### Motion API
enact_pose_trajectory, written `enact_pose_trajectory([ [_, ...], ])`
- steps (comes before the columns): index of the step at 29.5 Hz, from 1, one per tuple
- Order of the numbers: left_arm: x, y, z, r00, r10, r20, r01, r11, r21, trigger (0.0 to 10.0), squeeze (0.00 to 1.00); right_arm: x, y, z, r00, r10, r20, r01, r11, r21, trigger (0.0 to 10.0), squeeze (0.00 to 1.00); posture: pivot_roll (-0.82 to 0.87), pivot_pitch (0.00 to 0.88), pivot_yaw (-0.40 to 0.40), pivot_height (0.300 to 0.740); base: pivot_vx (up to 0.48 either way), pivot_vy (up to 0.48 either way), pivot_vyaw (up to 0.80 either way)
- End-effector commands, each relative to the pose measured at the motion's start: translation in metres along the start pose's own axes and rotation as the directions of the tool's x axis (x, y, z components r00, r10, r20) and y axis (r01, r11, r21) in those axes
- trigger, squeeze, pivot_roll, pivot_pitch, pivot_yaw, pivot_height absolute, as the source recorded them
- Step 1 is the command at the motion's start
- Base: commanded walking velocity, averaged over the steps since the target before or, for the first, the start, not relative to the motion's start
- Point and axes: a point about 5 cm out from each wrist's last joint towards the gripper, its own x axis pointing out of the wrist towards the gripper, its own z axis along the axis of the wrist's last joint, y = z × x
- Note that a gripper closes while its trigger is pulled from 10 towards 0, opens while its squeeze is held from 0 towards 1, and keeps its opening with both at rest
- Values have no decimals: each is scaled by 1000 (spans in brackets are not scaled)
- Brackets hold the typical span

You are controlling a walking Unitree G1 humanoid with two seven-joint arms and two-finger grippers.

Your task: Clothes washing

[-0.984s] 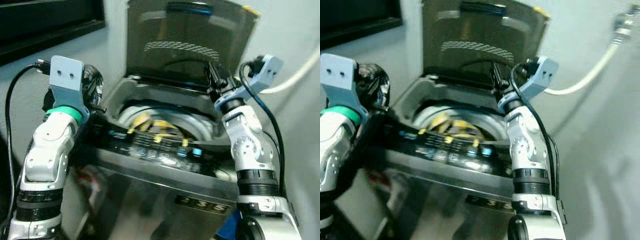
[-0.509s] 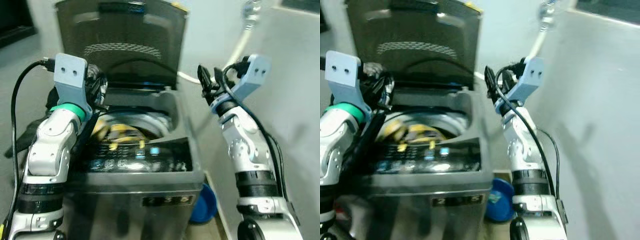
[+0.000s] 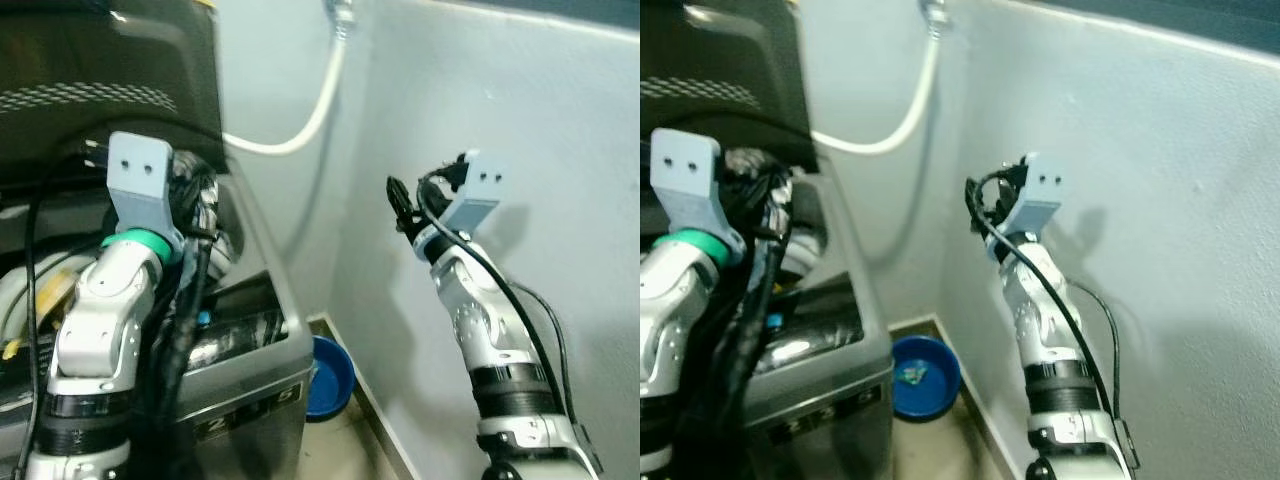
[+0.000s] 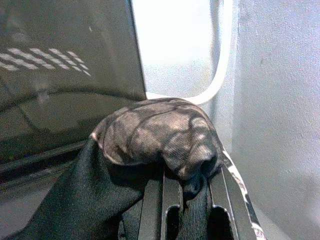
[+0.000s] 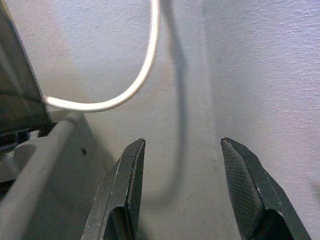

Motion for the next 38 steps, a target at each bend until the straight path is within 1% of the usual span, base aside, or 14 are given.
enact_pose_trajectory([
  [1, -1, 0, 8, 999, 4, 39, -3, 1000, -7, 10000, 0, 0, 3, 2, 1000, 16, 5, -16, 1000, -20, 10000, 0, 24, 0, -14, 740, 0, 0, 0],
  [7, -4, 0, 5, 999, 16, 33, -16, 1000, -19, 10000, 0, -1, 4, -2, 999, 29, -14, -29, 999, -19, 10000, 0, 29, 0, -29, 740, 0, 0, 0],
  [10, -5, 0, 5, 999, 20, 33, -20, 1000, -21, 10000, 0, -2, 4, -5, 999, 30, -22, -31, 999, -22, 10000, 0, 33, 0, -32, 740, 0, 364, 0],
  [13, -7, -1, 6, 999, 20, 36, -19, 999, -28, 10000, 0, -3, 5, -6, 999, 32, -27, -32, 999, -22, 10000, 0, 32, 0, -33, 740, 0, 480, 0],
  [18, -10, -5, 8, 999, 12, 51, -11, 999, -34, 10000, 0, -1, 11, -8, 998, 62, -33, -62, 998, -16, 10000, 0, 29, 0, -40, 740, 0, 480, 0],
  [21, -11, -4, 9, 998, 16, 53, -14, 999, -31, 10000, 0, -1, 14, -8, 996, 78, -35, -79, 997, -17, 10000, 0, 31, 0, -42, 740, 0, 480, 0],
  [32, -12, -1, 10, 998, 30, 54, -29, 999, -27, 10000, 0, -1, 16, -10, 995, 93, -41, -94, 995, -20, 10000, 0, 28, 0, -43, 740, 0, 456, 0],
  [34, -12, -3, 10, 999, 32, 44, -30, 999, -41, 10000, 0, -1, 17, -10, 994, 103, -46, -104, 994, -24, 10000, 0, 28, 0, -45, 740, 0, 0, 0],
  [38, -13, -5, 10, 999, 31, 41, -29, 999, -45, 10000, 0, -1, 18, -11, 992, 113, -51, -115, 993, -26, 10000, 0, 28, 0, -46, 740, 0, 0, 0],
])
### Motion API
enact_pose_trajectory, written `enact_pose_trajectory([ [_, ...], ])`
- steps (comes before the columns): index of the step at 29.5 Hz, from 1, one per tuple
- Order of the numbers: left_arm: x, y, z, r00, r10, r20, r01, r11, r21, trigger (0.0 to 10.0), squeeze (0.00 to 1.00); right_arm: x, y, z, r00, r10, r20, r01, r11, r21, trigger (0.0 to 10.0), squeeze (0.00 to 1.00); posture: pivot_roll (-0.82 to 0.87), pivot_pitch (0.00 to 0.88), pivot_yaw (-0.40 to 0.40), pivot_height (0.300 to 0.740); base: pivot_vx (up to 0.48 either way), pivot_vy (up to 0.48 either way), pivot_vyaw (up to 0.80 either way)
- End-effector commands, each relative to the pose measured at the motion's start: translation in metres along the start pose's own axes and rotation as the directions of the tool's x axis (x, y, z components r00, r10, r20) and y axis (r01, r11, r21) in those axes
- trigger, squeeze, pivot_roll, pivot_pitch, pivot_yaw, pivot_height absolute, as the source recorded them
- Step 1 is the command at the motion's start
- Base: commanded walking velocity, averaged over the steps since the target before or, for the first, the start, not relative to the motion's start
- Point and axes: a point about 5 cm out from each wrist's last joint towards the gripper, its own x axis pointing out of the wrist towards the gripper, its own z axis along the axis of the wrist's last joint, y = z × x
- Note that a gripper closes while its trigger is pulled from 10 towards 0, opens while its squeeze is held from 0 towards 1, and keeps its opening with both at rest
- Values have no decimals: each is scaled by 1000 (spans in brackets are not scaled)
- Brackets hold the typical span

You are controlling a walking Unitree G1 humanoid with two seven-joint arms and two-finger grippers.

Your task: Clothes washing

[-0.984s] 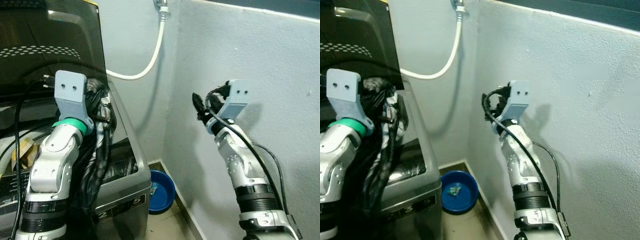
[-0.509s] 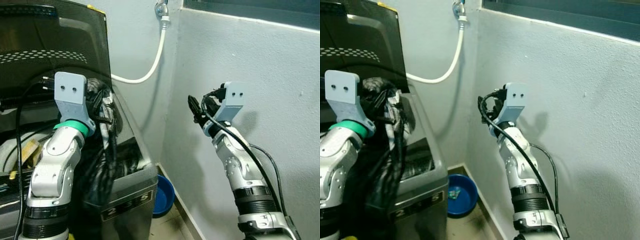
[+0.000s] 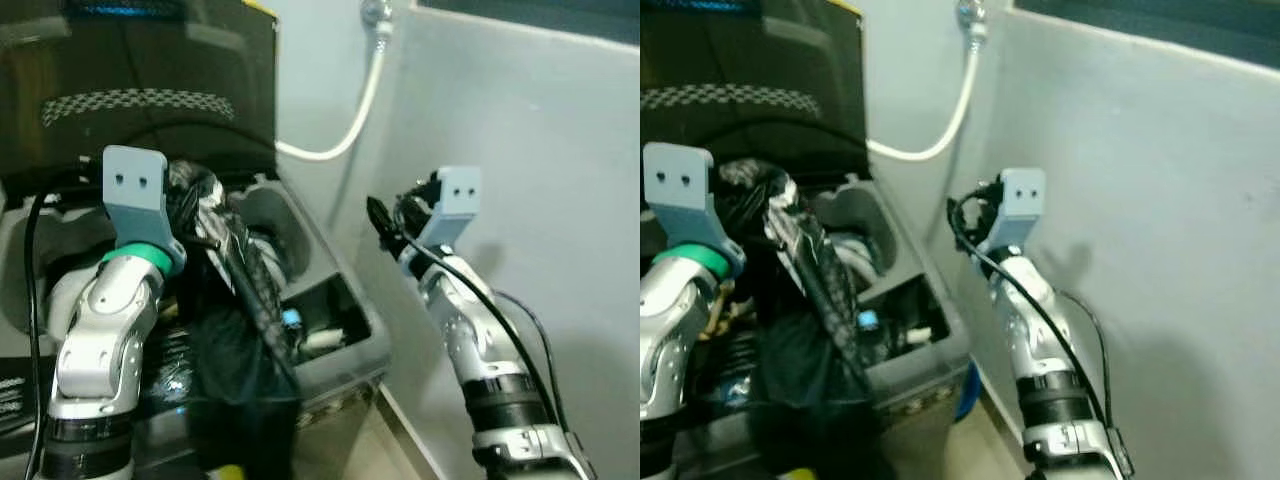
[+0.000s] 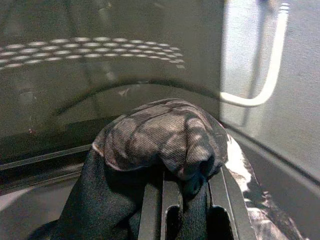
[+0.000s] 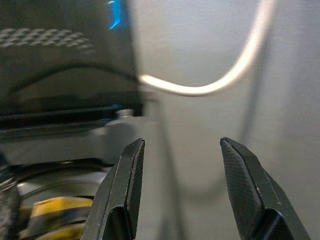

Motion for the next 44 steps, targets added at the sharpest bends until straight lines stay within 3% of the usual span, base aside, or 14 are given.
enact_pose_trajectory([
  [1, -2, -2, 4, 1000, -2, 15, 2, 1000, -7, 10000, 0, 0, -2, 0, 1000, -5, -5, 5, 1000, -4, 10000, 0, 28, 0, -46, 740, 0, 0, 0],
  [12, 1, -1, 3, 1000, 11, 5, -11, 1000, 12, 10000, 0, -1, 0, -1, 1000, 28, -9, -28, 1000, -6, 10000, 0, 30, 0, -50, 740, 0, 0, 0],
  [18, 20, -12, 20, 993, -72, 99, 57, 988, 144, 10000, 0, 13, 3, 27, 993, 43, 112, -42, 999, -16, 10000, 0, 36, 0, -41, 740, 0, 0, 0],
  [20, 33, -4, 28, 992, -51, 111, 17, 957, 288, 10000, 0, 18, 2, 42, 986, 29, 166, -30, 1000, 2, 10000, 0, 39, 0, -35, 740, 0, 0, 0],
  [22, 55, 17, 48, 986, 21, 163, -87, 910, 405, 10000, 0, 21, -1, 55, 977, 14, 211, -16, 1000, 8, 10000, 0, 49, 0, -29, 740, 0, 0, 0],
  [24, 60, 22, 53, 984, 39, 177, -111, 900, 421, 10000, 0, 21, -2, 57, 976, 12, 219, -14, 1000, 7, 10000, 0, 49, 0, -29, 740, 0, 0, 0],
  [26, 76, 26, 80, 964, 41, 263, -166, 866, 472, 10000, 0, 20, -4, 58, 973, -3, 230, 0, 1000, 13, 10000, 0, 56, 0, -27, 740, 0, 0, 0],
  [30, 80, 27, 87, 958, 38, 286, -179, 856, 485, 10000, 0, 19, -5, 58, 973, -6, 232, 3, 1000, 15, 10000, 0, 56, 0, -27, 740, 0, 0, 0],
  [32, 97, 12, 125, 929, -47, 367, -198, 775, 600, 10000, 0, 14, -8, 55, 968, -38, 248, 32, 999, 28, 10000, 0, 55, 0, 28, 740, 0, 0, 0],
  [37, 105, -4, 151, 907, -146, 395, -160, 749, 643, 10000, 0, 8, -11, 52, 962, -75, 263, 66, 997, 42, 10000, 0, 48, 0, 54, 740, 0, 0, 0],
  [40, 106, -14, 140, 911, -229, 343, -61, 747, 662, 10000, 0, 5, -12, 49, 963, -77, 260, 68, 997, 42, 10000, 0, 46, 0, 66, 740, 0, 0, 0],
  [42, 106, -30, 96, 917, -367, 159, 146, 677, 722, 10000, 0, -1, -8, 40, 973, -38, 229, 34, 999, 21, 10000, 0, 40, 0, 72, 740, 0, 0, 0],
  [43, 106, -30, 96, 917, -367, 159, 146, 677, 722, 10000, 0, -1, -8, 40, 973, -38, 229, 34, 999, 21, 10000, 0, 40, 0, 72, 740, 0, 0, 0],
  [44, 104, -31, 72, 915, -400, 59, 234, 642, 730, 10000, 0, -3, -6, 34, 978, -16, 210, 15, 1000, 8, 10000, 0, 41, 0, 71, 740, 0, 0, 0],
])
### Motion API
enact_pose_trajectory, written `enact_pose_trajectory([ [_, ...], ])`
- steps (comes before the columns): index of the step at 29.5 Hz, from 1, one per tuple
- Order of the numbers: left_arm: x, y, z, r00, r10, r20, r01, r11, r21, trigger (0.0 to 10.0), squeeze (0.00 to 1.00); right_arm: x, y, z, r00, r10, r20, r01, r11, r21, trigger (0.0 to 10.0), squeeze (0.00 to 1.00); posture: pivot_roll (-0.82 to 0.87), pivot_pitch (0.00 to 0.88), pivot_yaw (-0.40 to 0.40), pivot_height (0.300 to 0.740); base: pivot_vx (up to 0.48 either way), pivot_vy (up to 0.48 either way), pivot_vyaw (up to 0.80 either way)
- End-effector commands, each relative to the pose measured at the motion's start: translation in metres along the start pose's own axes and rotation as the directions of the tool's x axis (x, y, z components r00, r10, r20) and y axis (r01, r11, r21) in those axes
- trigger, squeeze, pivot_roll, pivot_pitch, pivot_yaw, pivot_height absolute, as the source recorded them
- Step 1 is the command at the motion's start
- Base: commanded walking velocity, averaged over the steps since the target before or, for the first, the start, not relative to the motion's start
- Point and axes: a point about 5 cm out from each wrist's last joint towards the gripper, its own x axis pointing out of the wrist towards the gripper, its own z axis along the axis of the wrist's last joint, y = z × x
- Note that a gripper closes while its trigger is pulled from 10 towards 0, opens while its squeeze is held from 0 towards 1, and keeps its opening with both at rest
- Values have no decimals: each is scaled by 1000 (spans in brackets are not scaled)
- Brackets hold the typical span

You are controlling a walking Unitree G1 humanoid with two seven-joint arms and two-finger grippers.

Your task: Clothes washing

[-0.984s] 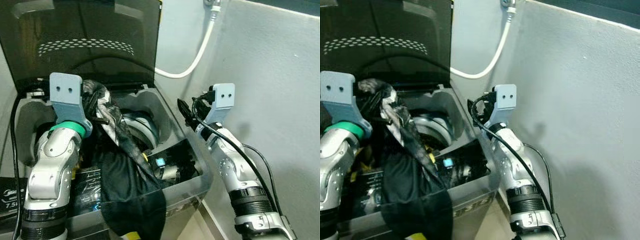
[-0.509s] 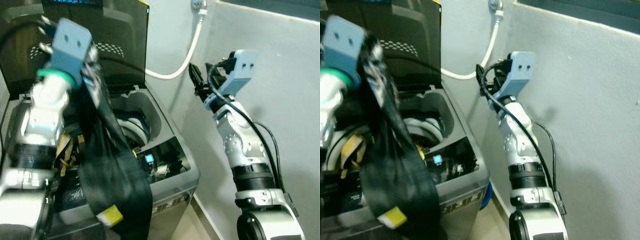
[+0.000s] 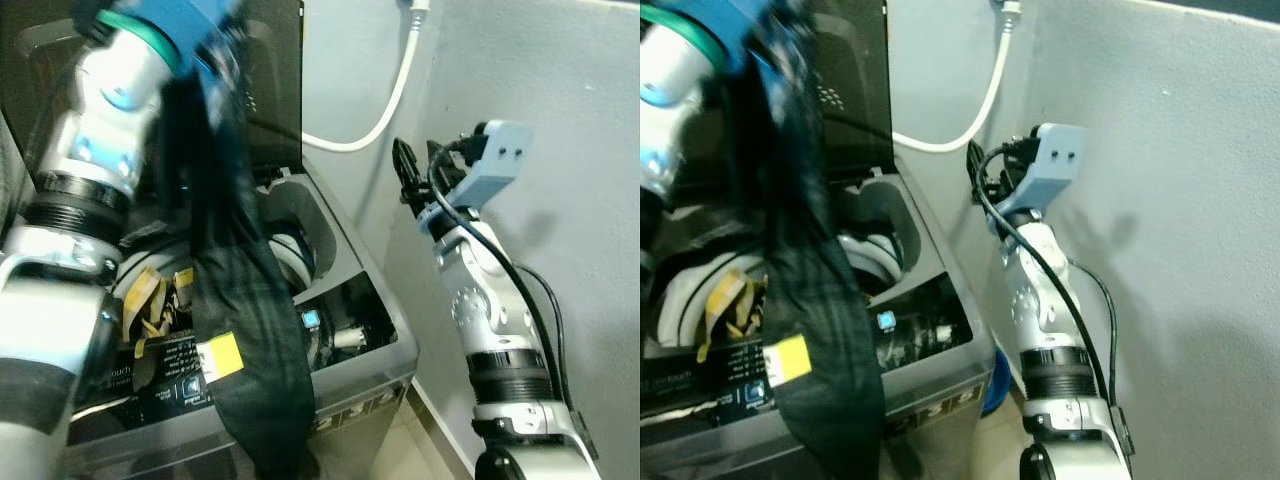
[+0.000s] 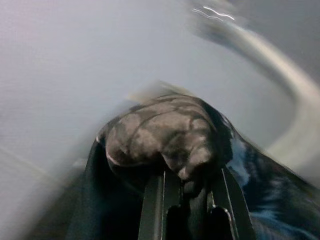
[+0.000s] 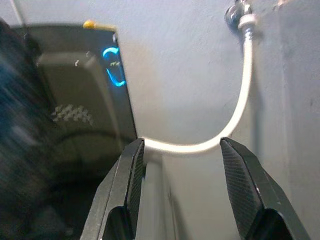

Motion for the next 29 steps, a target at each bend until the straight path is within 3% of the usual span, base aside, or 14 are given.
enact_pose_trajectory([
  [1, -4, -14, -14, 994, -98, -54, 99, 995, 9, 10000, 0, -4, 4, -4, 999, 32, -26, -32, 999, -3, 10000, 0, 41, 0, 71, 740, 0, 0, 0],
  [3, -16, -30, -37, 968, -205, -145, 212, 977, 32, 10000, 0, -9, 7, -11, 996, 66, -62, -66, 998, -8, 10000, 0, 47, 0, 68, 740, 0, 0, 0],
  [8, -21, -32, -50, 951, -238, -200, 251, 967, 43, 10000, 0, -12, 10, -14, 991, 104, -87, -104, 995, 4, 10000, 0, 49, 0, 69, 740, 0, 0, 0],
  [10, -28, -29, -61, 937, -244, -250, 264, 963, 47, 10000, 0, -17, 15, -18, 977, 177, -121, -178, 984, -3, 10000, 0, 46, 0, 69, 740, 0, 0, 0],
  [11, -46, -23, -83, 900, -286, -328, 305, 952, 4, 10000, 0, -36, 28, -24, 886, 414, -211, -408, 910, 70, 10000, 0, 50, 0, 54, 740, 0, 0, 0],
  [12, -46, -23, -83, 900, -286, -328, 305, 952, 4, 10000, 0, -36, 28, -24, 886, 414, -211, -408, 910, 70, 10000, 0, 50, 0, 54, 740, 0, 0, 0],
  [14, -62, -22, -96, 868, -336, -366, 347, 937, -38, 10000, 0, -56, 36, -26, 763, 596, -249, -575, 803, 159, 10000, 0, 51, 0, 41, 740, 0, 0, 0],
  [16, -71, -21, -103, 858, -356, -371, 357, 932, -68, 10000, 0, -66, 37, -24, 693, 673, -260, -643, 739, 201, 10000, 0, 51, 0, 31, 740, 0, 0, 0],
  [19, -77, -22, -105, 851, -388, -353, 379, 920, -96, 10000, 0, -69, 38, -23, 665, 699, -264, -665, 715, 216, 10000, 0, 49, 0, 24, 740, 0, 0, 0],
  [20, -82, -23, -106, 843, -433, -318, 403, 901, -159, 10000, 0, -71, 39, -23, 643, 717, -269, -682, 696, 225, 10000, 0, 48, 0, 18, 740, 0, 0, 0],
  [21, -82, -23, -106, 843, -433, -318, 403, 901, -159, 10000, 0, -71, 39, -23, 643, 717, -269, -682, 696, 225, 10000, 0, 48, 0, 18, 740, 0, 0, 0],
  [22, -89, -26, -106, 835, -501, -226, 424, 849, -316, 10000, 0, -73, 45, -22, 601, 752, -271, -713, 658, 243, 10000, 0, 47, 0, 8, 740, 0, 0, 0],
  [23, -88, -25, -106, 838, -510, -196, 420, 830, -367, 10000, 0, -74, 47, -21, 586, 764, -270, -723, 643, 252, 10000, 0, 46, 0, 3, 740, 0, 0, 0],
  [29, -84, -22, -105, 836, -518, -180, 420, 817, -396, 10000, 0, -77, 53, -20, 532, 800, -279, -752, 597, 279, 10000, 0, 39, 0, 2, 740, 0, 0, 0],
])
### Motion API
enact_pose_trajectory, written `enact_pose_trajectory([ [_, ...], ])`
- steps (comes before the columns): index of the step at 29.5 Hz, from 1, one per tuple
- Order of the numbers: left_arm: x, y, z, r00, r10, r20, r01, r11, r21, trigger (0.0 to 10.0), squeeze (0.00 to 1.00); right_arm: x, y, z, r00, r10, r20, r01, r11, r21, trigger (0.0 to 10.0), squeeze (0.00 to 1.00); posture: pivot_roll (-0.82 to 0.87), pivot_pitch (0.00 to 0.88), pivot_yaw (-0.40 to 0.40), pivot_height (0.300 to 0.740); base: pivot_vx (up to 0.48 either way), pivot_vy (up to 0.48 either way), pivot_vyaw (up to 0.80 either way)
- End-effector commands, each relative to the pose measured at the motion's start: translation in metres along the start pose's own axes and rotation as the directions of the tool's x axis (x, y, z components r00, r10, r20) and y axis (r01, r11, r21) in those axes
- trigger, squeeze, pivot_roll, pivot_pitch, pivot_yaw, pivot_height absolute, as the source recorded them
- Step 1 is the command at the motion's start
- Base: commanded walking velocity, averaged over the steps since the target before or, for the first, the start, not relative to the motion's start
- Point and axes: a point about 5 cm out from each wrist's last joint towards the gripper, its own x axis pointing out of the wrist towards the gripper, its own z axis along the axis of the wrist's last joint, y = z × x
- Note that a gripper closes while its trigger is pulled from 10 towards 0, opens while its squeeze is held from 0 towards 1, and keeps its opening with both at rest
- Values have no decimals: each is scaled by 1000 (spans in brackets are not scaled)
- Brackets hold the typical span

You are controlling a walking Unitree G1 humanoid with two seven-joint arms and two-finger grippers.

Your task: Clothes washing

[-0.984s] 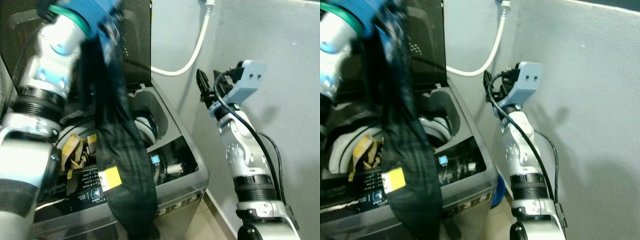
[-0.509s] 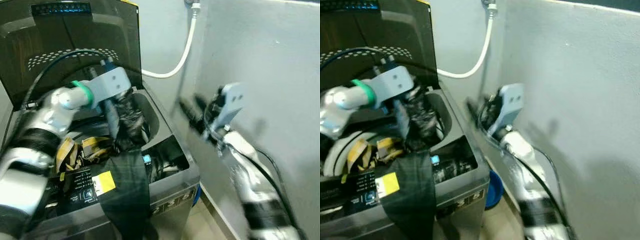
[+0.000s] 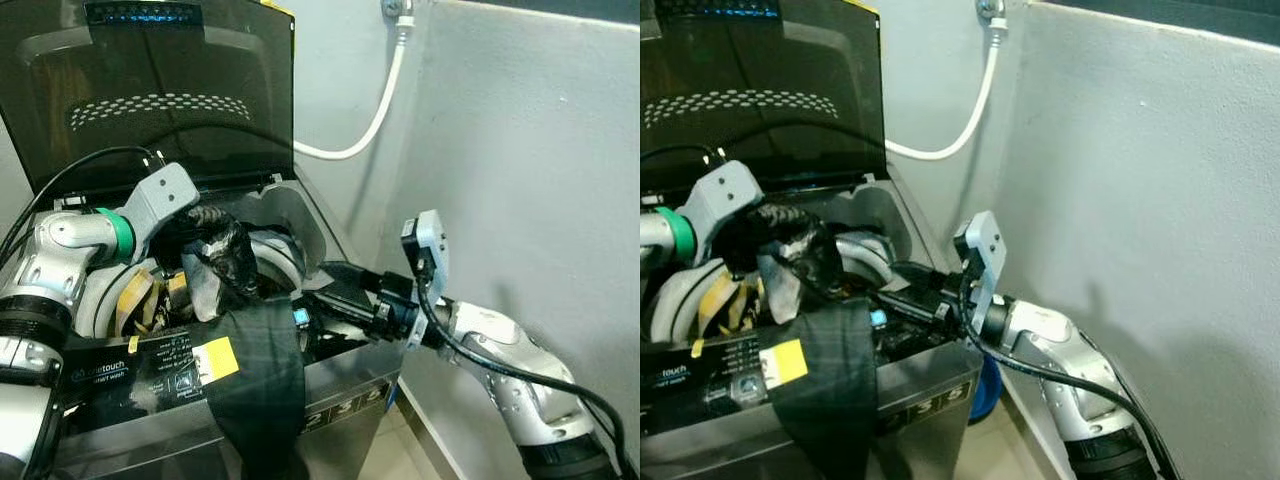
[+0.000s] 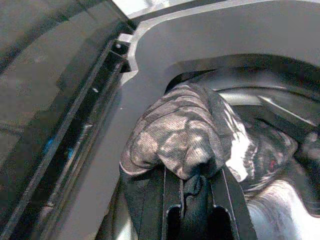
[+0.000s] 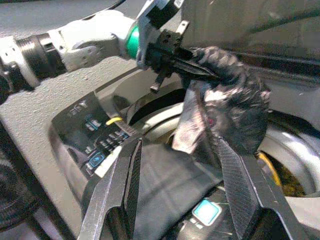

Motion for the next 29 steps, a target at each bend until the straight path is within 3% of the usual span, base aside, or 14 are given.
enact_pose_trajectory([
  [1, 0, 4, 5, 1000, 1, 20, -1, 1000, -13, 10000, 0, 1, 5, 1, 999, 36, -2, -36, 999, 1, 10000, 0, 39, 0, 2, 740, 0, 0, 0],
  [2, 0, 4, 5, 1000, 1, 20, -1, 1000, -13, 10000, 0, 1, 5, 1, 999, 36, -2, -36, 999, 1, 10000, 0, 39, 0, 2, 740, 0, 0, 0],
  [3, 2, 2, 10, 998, -52, 36, 53, 999, -8, 10000, 1000, -2, 7, -4, 996, 53, -70, -52, 999, 4, 10000, 0, 36, 0, 8, 740, 0, 0, 0],
  [8, 7, -7, 21, 982, -158, 104, 160, 987, -18, 10000, 1000, -7, 7, -8, 994, 42, -103, -41, 999, 13, 10000, 0, 34, 0, 18, 740, 0, 0, 0],
  [15, 4, -12, 18, 970, -226, 87, 228, 974, -7, 10000, 1000, -9, 10, -10, 992, 43, -115, -40, 999, 29, 10000, 0, 35, 0, 31, 740, 0, 0, 0],
  [29, -1, -6, 22, 959, -264, 105, 269, 962, -41, 10000, 1000, -10, 11, -15, 991, 19, -129, -13, 999, 51, 10000, 0, 40, 0, 54, 740, 0, 0, 0],
])
